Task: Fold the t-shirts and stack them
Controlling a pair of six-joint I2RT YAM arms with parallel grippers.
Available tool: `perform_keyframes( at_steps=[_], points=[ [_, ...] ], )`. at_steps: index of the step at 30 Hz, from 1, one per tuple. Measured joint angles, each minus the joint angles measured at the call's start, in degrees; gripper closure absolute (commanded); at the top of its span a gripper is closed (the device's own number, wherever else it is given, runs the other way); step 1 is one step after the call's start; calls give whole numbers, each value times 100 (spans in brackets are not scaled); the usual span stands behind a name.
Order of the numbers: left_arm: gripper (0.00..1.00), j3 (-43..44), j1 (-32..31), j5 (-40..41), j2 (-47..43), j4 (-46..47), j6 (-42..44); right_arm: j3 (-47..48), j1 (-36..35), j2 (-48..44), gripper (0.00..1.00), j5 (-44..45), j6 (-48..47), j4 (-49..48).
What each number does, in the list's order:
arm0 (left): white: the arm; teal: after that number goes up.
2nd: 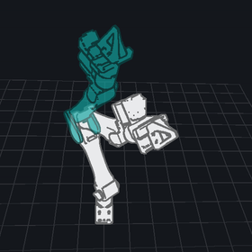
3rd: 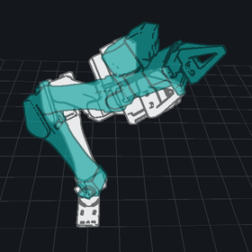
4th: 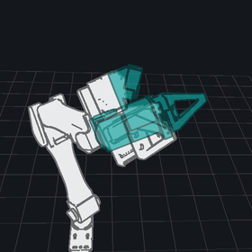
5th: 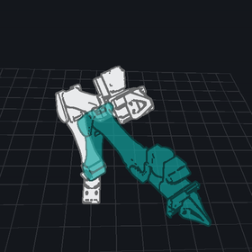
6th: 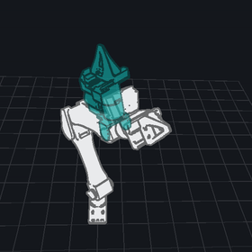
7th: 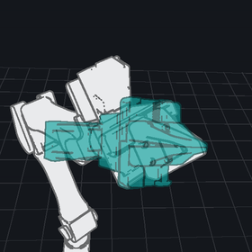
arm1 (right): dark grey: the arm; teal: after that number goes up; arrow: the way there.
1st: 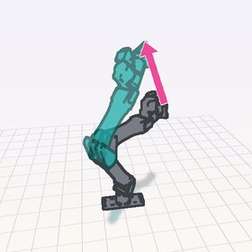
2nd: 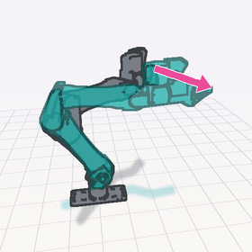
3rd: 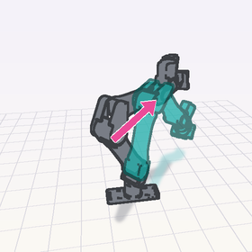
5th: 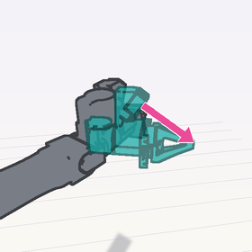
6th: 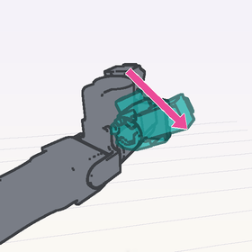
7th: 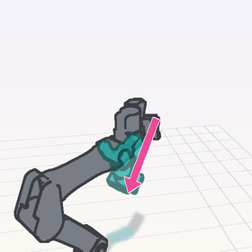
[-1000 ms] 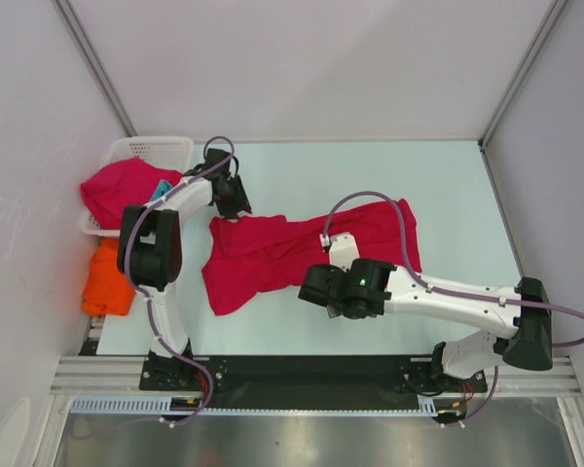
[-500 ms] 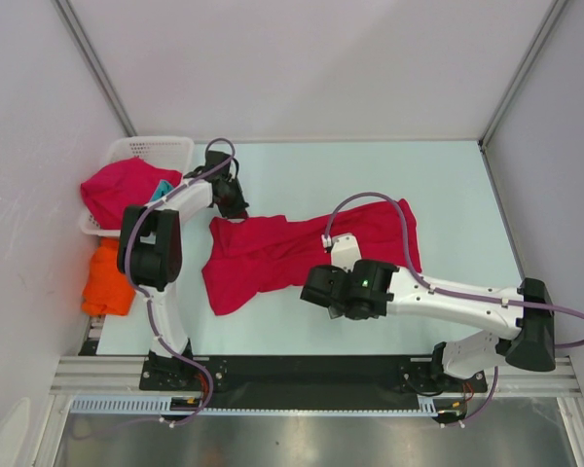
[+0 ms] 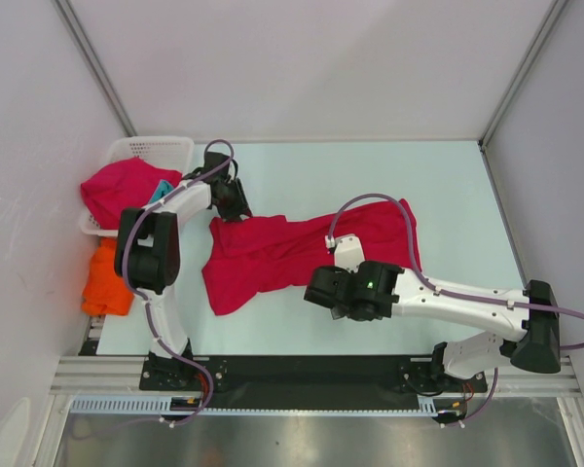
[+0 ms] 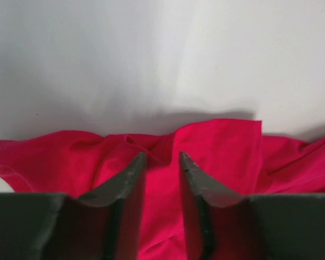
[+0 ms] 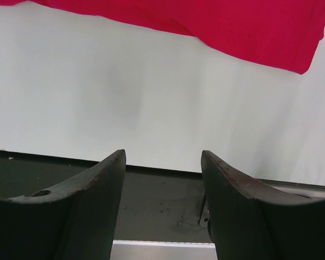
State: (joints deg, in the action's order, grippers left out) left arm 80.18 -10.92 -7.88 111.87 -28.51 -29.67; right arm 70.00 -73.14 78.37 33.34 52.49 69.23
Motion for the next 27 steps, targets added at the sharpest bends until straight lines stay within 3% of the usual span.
perform_keyframes(
  at_steps=[1, 3, 11, 12, 13, 16, 18, 21, 27],
  points=[
    [37, -4, 0, -4, 0, -2, 2, -4, 0, -7, 37, 0, 2, -7],
    [32, -4, 0, -7, 0, 2, 20, -9, 0, -7, 37, -2, 2, -11],
    [37, -4, 0, -11, 0, 11, 22, -17, 0, -7, 37, -2, 4, -15],
    [41, -4, 0, -15, 7, 13, 22, -17, 0, -7, 37, -4, 7, -15],
    [52, -4, 0, -24, 11, 15, 20, -17, 0, -7, 37, -4, 9, -15],
    [74, -26, 0, -52, 61, 61, 2, -20, 0, -7, 37, -4, 33, -15],
    [80, -66, 0, -94, 103, 96, 0, -20, 0, -7, 37, -4, 44, -13],
    [100, -151, 0, -138, 153, 120, 13, -17, 0, -7, 37, -4, 46, -13],
    [100, -258, 0, -149, 160, 149, 13, -20, 0, -7, 37, -2, 52, -13]
  ],
)
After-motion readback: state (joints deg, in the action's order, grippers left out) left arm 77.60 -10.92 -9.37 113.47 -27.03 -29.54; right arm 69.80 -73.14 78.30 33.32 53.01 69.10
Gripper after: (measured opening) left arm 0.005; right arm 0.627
